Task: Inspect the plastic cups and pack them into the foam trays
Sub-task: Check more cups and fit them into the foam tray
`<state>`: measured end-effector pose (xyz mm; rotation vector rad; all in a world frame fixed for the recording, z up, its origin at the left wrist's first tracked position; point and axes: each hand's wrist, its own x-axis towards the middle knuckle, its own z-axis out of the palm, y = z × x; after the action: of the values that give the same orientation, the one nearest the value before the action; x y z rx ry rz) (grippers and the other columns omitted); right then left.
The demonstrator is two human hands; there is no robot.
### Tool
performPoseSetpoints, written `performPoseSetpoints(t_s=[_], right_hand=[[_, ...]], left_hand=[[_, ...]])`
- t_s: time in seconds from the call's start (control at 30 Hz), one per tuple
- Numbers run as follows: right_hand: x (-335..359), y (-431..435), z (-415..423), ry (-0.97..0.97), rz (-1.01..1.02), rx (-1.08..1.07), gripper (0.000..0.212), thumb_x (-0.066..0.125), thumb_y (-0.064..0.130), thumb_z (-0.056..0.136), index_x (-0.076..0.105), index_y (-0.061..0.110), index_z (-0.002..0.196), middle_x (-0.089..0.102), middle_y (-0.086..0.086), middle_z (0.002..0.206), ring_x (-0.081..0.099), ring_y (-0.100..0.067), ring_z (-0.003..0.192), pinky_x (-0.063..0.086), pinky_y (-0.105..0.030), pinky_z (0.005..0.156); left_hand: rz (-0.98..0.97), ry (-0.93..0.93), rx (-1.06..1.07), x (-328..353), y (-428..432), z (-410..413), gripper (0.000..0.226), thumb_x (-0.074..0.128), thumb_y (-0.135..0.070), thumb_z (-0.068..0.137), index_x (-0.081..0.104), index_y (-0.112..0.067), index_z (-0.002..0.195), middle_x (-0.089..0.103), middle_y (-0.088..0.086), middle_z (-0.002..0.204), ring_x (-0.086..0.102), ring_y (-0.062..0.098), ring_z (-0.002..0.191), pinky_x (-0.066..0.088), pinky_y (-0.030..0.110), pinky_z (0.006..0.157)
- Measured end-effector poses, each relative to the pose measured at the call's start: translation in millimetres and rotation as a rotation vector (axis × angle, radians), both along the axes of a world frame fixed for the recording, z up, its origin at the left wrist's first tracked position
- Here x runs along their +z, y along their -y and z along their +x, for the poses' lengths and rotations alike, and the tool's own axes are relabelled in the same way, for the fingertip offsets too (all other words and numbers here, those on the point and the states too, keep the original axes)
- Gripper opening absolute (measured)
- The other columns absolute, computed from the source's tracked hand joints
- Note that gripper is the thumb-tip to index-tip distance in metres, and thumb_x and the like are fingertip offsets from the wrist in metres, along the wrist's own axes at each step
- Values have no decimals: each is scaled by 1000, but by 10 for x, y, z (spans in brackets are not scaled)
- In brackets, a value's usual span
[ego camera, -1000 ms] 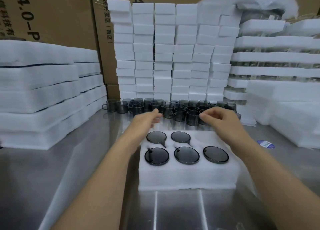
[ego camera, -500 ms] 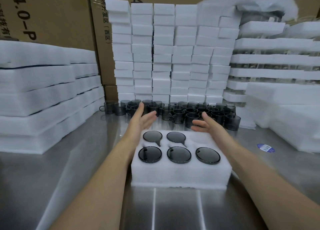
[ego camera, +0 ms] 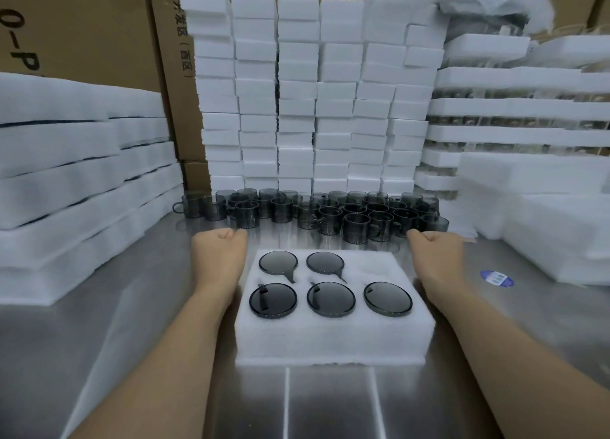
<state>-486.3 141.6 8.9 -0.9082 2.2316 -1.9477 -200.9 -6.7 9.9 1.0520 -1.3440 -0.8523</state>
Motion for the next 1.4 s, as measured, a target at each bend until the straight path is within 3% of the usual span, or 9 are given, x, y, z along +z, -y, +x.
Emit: performPoseSetpoints(t_s=[0.1,0.2,0.33,0.67,0.77,0.9,1.03,1.27,1.4], right_hand=[[43,110,-183,-3,52,-194,36,56,15,81,39,21,50,34,2,49,36,-26,59,32,-36,58],[55,213,-341,26,106,-355,11,58,13,89,50,18,95,44,3,72,54,-35,85,45,-42,77],[16,283,-453,-40,222,-300,40,60,14,91,54,22,130,63,-5,92,60,-38,102,47,-42,87],[68,180,-362,-43,228,-331,15,63,15,94,66,21,108,50,-16,136,60,-38,100,47,-43,94],[84,6,-264,-31,259,-311,16,67,11,92,64,24,102,40,-16,145,48,-40,127,41,-46,109],[12,-252,-129,-44,201,-249,15,73,9,88,62,12,98,67,-15,106,65,-39,101,51,-44,86],[-52,-384,-15,-58,54,-233,25,81,18,89,56,17,91,65,-5,90,65,-36,93,44,-40,75],[327,-308,476,-310,-175,90,77,89,16,84,48,38,145,62,15,128,63,-7,114,49,-29,101],[609,-362,892,-601,-307,226,68,86,17,87,56,30,146,60,19,132,58,0,124,51,-29,106]], left_hand=[[-33,106,-1,21,4,-38,51,63,-9,81,27,-19,46,18,-6,51,18,17,57,19,34,62],[-69,138,-5,-5,73,-74,55,64,-7,82,27,-19,43,16,-8,48,14,12,52,17,34,60],[-85,93,25,-31,101,-107,55,65,-5,84,24,-23,52,17,-5,52,14,12,54,16,33,59],[-109,70,-7,9,30,-129,53,63,-1,85,25,-20,54,16,-8,50,14,13,52,17,32,59],[-103,48,-32,42,-5,-122,53,62,1,84,24,-20,54,15,-9,49,15,14,55,15,33,60],[-70,85,-39,94,-93,-82,50,62,-3,85,26,-21,56,15,-9,50,14,12,51,14,31,55],[-59,124,-62,110,-129,-63,53,61,-4,85,23,-23,54,15,-10,46,18,13,45,14,29,51],[-84,110,-82,62,-62,-95,54,63,-2,86,24,-23,55,17,-9,49,17,15,56,25,35,67],[-74,114,-80,48,-7,-103,55,63,-1,86,24,-23,54,16,-12,47,16,16,57,25,35,69]])
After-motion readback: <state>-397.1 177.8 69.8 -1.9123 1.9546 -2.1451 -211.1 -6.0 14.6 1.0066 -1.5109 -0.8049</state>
